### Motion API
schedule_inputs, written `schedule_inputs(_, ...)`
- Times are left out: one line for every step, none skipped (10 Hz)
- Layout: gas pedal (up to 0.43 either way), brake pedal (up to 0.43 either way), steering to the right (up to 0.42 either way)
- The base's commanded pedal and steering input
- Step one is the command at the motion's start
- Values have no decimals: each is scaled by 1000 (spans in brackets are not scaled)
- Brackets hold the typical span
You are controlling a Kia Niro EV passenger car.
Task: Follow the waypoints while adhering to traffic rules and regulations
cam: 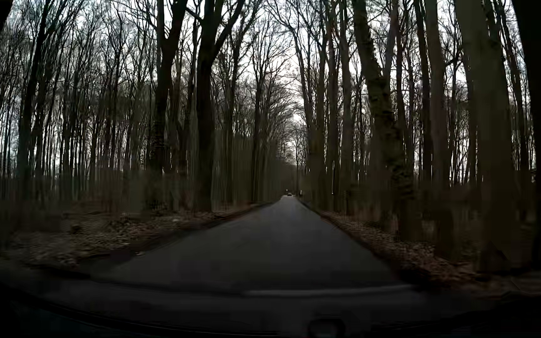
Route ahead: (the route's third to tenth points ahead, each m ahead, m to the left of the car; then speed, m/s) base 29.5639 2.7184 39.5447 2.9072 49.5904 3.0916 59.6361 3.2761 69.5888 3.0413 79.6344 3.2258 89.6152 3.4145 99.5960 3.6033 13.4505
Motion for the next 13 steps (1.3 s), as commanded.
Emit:
schedule_inputs(169, 0, 1)
schedule_inputs(169, 0, 2)
schedule_inputs(169, 0, 1)
schedule_inputs(169, 0, 2)
schedule_inputs(169, 0, 1)
schedule_inputs(157, 0, 0)
schedule_inputs(157, 0, 0)
schedule_inputs(138, 0, 0)
schedule_inputs(130, 0, 0)
schedule_inputs(130, 0, 0)
schedule_inputs(130, 0, 0)
schedule_inputs(130, 0, 0)
schedule_inputs(130, 0, 1)
